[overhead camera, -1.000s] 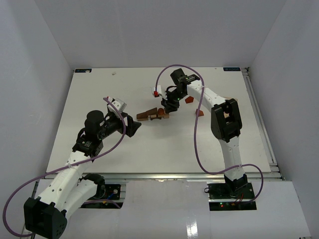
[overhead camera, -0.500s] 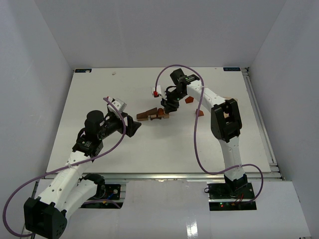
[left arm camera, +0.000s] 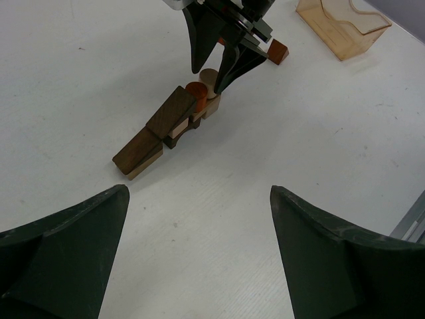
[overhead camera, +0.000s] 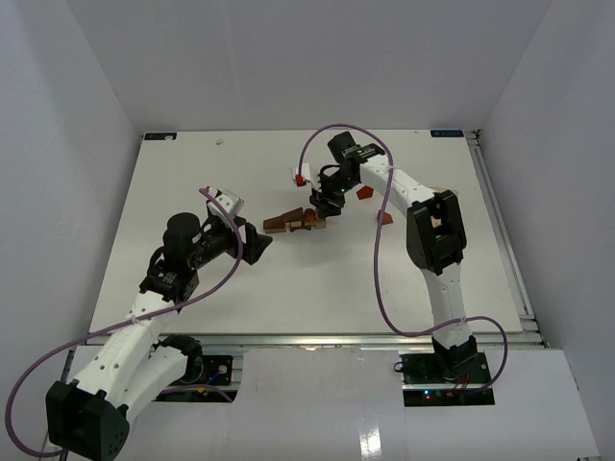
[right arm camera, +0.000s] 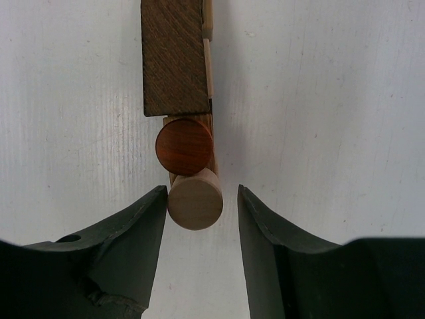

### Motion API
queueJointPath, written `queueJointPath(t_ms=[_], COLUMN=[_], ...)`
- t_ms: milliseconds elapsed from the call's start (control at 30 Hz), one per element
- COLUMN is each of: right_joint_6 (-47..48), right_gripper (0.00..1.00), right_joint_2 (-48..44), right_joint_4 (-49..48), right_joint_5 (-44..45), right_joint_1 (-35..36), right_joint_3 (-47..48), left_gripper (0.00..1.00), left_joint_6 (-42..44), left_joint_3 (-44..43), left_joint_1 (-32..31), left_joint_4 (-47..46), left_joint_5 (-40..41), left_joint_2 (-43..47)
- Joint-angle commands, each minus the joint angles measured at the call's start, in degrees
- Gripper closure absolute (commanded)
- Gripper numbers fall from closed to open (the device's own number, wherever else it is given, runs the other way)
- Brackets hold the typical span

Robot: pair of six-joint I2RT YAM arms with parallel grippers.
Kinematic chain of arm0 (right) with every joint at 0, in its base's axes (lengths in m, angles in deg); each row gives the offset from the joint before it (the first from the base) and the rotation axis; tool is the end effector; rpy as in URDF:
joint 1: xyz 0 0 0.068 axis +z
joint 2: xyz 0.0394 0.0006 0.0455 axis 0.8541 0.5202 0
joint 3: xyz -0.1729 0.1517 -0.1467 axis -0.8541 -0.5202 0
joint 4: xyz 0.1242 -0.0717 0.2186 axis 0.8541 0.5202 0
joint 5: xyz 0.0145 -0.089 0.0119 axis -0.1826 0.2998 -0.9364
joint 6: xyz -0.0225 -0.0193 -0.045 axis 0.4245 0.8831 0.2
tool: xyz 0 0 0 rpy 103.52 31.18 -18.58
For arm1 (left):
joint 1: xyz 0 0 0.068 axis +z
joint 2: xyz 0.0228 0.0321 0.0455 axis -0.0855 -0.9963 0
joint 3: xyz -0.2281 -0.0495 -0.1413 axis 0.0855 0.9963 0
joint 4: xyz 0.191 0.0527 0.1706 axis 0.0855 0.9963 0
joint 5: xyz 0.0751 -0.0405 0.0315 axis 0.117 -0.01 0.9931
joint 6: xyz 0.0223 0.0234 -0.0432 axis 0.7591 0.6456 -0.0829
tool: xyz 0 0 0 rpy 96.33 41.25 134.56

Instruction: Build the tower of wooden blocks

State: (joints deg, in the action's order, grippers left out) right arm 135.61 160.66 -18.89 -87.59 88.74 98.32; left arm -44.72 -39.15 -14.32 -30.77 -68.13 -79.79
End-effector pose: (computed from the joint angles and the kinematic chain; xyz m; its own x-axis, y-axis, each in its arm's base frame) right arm 0.4025 0.2552 0.2210 0.1602 -0.7563 -0.6344 -0.9857 -0.0883 -0.1437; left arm 0.1803 -0.0776 0.2858 -0.2805 0.0820 -0.9563 0.6527 0.7468 -0.1275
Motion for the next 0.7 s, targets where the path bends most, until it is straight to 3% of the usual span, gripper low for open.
queueJointPath(t_ms=[0, 200, 433, 667], right_joint_6=[-0.5, -1.4, -1.8, 1.9], right_gripper=[0.46, 0.40, 0.37, 0.36], right_joint_2=[-1.1, -4.2, -14.4, -28.4], right_joint_4=[-0.9, -0.9, -0.9, -2.0], right_joint_5=[-0.4, -0.3, -2.3, -10.2], right_joint_1=[0.3, 0.1, -2.2, -8.9], right_joint_3=[0.2, -0.1, -4.8, -21.1], left_gripper=[0.02, 0.02, 0.02, 0.02], left_joint_6=[0.2, 0.4, 0.3, 0.2], left_joint_3=[-1.3, -1.3, -1.1, -0.7], left_joint_1=[0.2, 0.2, 0.2, 0.2], left_joint_4=[0.4, 0.4, -0.1, -0.6], left_joint_5=[-0.1, 0.0, -0.4, -1.1], left_joint_2=[1.3, 1.2, 1.4, 1.5])
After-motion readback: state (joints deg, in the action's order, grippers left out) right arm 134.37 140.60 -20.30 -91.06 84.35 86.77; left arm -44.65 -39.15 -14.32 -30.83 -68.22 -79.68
